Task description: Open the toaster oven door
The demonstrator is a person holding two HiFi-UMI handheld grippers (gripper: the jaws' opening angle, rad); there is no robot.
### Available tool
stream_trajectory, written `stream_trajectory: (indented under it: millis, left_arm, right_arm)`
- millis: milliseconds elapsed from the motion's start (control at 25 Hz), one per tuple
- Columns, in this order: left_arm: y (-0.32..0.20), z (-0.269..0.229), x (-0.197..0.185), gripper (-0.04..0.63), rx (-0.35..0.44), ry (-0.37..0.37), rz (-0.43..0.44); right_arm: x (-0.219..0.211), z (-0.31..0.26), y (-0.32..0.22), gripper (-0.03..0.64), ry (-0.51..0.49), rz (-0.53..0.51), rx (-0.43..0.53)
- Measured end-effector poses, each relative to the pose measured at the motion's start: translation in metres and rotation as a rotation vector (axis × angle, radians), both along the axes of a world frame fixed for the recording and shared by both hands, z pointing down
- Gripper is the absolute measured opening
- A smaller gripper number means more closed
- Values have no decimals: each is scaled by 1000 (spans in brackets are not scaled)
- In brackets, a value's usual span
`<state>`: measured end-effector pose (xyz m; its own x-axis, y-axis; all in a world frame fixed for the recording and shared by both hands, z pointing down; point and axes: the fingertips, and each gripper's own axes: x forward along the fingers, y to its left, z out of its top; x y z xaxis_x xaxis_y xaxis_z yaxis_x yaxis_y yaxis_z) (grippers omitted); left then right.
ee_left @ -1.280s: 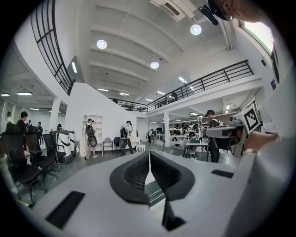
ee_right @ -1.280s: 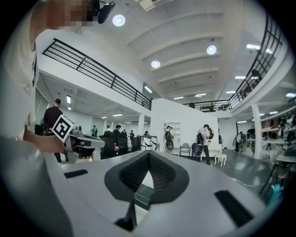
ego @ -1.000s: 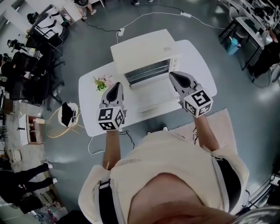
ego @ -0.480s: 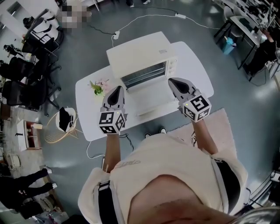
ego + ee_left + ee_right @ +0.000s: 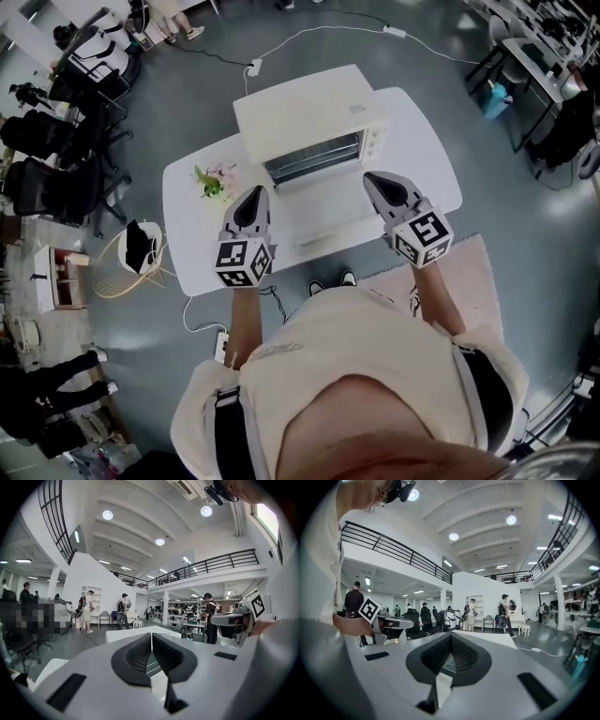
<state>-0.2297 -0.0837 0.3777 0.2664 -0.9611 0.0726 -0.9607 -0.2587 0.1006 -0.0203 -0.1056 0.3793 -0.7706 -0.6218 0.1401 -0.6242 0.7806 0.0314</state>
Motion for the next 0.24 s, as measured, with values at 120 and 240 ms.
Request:
stream_trajectory:
  millis: [120, 240]
  left_arm:
    - [-1, 3, -6, 25, -3, -6, -1]
    - [-4, 0, -13, 25, 4, -12, -5]
  right_arm:
    - [-4, 5, -3, 5, -12, 0, 1]
    - [-6, 4, -7, 5, -17, 6, 2]
